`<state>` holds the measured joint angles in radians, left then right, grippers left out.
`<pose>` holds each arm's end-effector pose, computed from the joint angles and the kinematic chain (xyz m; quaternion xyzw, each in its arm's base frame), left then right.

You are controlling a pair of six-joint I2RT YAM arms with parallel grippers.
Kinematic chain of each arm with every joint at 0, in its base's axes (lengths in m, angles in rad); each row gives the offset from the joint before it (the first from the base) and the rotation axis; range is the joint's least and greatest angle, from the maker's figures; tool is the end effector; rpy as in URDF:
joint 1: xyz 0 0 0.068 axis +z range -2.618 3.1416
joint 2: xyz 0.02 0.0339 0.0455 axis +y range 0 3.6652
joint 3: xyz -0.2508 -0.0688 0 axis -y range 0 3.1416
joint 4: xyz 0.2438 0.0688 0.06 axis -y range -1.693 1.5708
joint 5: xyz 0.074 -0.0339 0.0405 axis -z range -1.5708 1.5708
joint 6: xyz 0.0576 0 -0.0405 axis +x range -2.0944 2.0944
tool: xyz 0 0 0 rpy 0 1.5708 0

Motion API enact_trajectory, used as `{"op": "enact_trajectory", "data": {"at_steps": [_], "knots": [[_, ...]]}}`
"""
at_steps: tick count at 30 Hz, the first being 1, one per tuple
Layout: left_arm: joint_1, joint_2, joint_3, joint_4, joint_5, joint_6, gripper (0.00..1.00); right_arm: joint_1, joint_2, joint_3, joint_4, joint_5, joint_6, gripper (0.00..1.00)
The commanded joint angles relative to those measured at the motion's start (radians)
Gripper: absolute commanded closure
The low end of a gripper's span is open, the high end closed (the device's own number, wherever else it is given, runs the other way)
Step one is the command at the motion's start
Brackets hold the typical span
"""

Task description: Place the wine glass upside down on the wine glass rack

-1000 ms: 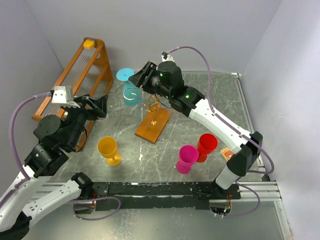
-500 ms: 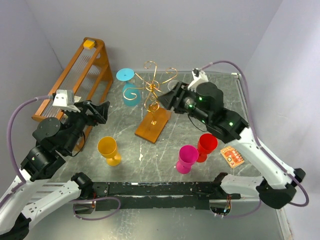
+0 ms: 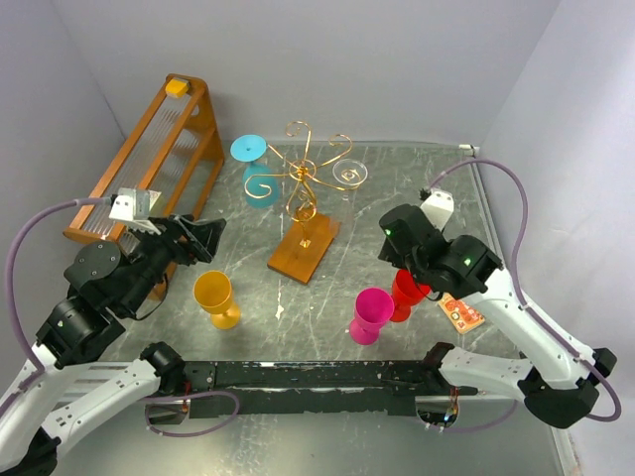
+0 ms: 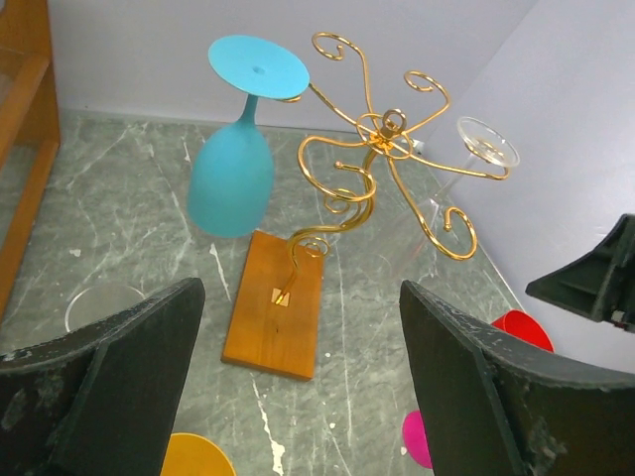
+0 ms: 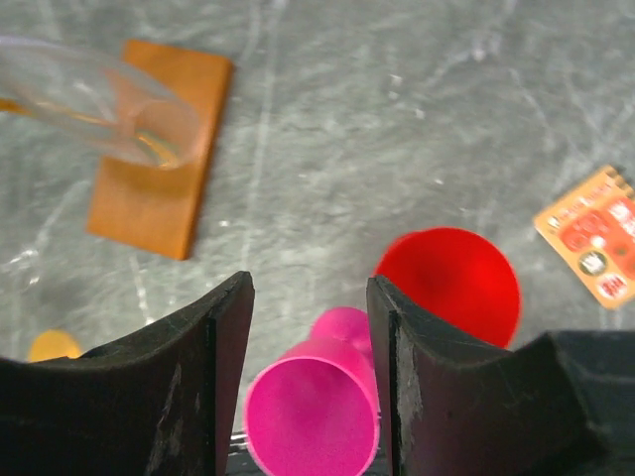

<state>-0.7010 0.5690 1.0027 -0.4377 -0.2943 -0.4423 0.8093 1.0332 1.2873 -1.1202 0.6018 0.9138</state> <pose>0.1131 -0.0736 0.4050 -0.0122 0.7084 -0.2903 0.6433 0.1555 0.1159 0.3557 0.1490 0.8898 0.0690 0.4257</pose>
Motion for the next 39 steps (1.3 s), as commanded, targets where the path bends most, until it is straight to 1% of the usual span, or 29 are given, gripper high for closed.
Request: {"op": "enact_trajectory", "data": {"at_steps": [1,3,4,8,11,14,17,20,24,25,26,27,28,33,36,39], "knots": [[0.004,-0.017,0.0,0.017,0.033,-0.011,0.1,0.001,-0.012,-0.059,-0.168,0.156,0.169,0.51],[0.004,-0.017,-0.005,0.028,0.034,-0.002,0.1,0.002,-0.018,-0.097,-0.21,0.181,0.263,0.51],[0.003,-0.016,-0.006,0.031,0.033,0.003,0.1,0.002,-0.028,-0.123,-0.199,0.182,0.275,0.51],[0.004,-0.014,-0.022,0.051,0.032,0.019,0.1,0.001,-0.07,-0.219,-0.08,0.156,0.277,0.53],[0.004,-0.021,-0.032,0.062,0.058,0.001,0.1,-0.001,-0.052,-0.246,-0.075,0.146,0.317,0.54],[0.003,-0.033,-0.065,0.122,0.075,0.008,0.1,-0.001,-0.028,-0.263,-0.062,0.128,0.344,0.54],[0.003,-0.037,-0.076,0.173,0.093,0.026,0.1,-0.002,-0.032,-0.279,0.012,0.098,0.308,0.57],[0.003,-0.035,-0.086,0.207,0.125,0.05,0.1,-0.009,-0.03,-0.323,0.052,0.085,0.319,0.63],[0.003,-0.014,-0.083,0.211,0.158,0.059,0.1,-0.012,-0.014,-0.338,0.04,0.078,0.371,0.72],[0.003,-0.011,-0.081,0.208,0.16,0.063,0.1,-0.012,-0.01,-0.343,0.045,0.08,0.373,0.79],[0.003,-0.01,-0.079,0.207,0.163,0.065,0.1,-0.012,-0.007,-0.348,0.051,0.086,0.369,0.89],[0.003,-0.009,-0.078,0.208,0.162,0.066,0.1,-0.012,-0.001,-0.355,0.062,0.098,0.362,0.95],[0.003,-0.009,-0.076,0.211,0.163,0.074,0.1,-0.013,0.002,-0.363,0.076,0.103,0.348,0.99],[0.003,0.018,-0.012,0.184,0.131,0.125,0.1,-0.013,0.015,-0.319,0.052,0.179,0.314,1.0],[0.003,0.033,0.0,0.225,0.167,0.119,0.1,-0.014,-0.015,-0.261,0.029,0.243,0.291,1.0],[0.003,0.061,0.009,0.27,0.21,0.104,0.1,-0.013,-0.059,-0.214,-0.017,0.278,0.309,1.0]]}}
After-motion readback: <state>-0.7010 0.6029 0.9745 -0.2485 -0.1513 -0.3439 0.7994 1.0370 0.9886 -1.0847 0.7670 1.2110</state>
